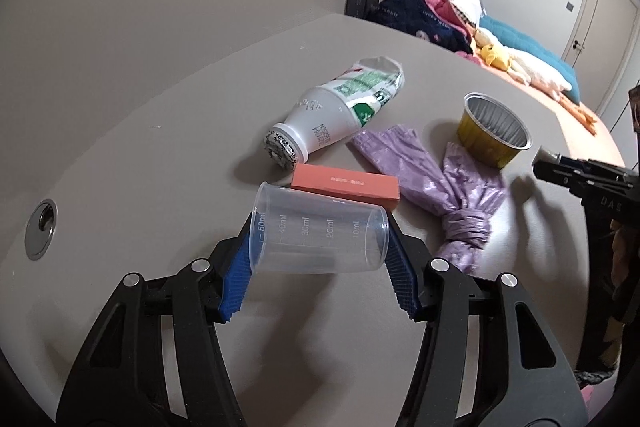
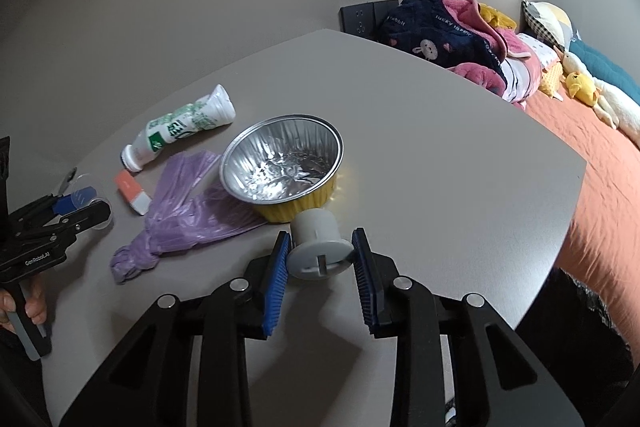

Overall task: Collect trash
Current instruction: 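Carry the cup and cap over the trash bin and open both tools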

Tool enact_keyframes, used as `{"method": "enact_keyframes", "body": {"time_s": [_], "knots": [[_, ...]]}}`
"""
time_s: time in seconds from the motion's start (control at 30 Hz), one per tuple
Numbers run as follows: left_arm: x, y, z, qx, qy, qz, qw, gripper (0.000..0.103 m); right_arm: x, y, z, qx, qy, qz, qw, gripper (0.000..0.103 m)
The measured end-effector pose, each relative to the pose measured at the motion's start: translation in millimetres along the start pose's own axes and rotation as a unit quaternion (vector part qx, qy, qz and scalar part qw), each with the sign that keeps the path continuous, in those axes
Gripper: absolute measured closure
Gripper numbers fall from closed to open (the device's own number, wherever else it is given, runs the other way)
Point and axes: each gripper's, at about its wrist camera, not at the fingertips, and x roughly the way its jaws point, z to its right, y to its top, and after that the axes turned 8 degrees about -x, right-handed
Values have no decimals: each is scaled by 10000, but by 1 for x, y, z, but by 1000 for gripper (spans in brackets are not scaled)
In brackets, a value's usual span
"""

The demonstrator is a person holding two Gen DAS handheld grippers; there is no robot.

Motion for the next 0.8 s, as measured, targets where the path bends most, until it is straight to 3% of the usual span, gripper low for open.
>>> {"method": "enact_keyframes", "body": {"time_s": [0.8], "knots": [[-57, -29, 66, 184, -550, 263, 9980, 46, -94, -36, 4, 267, -55, 495, 9984, 70]]}}
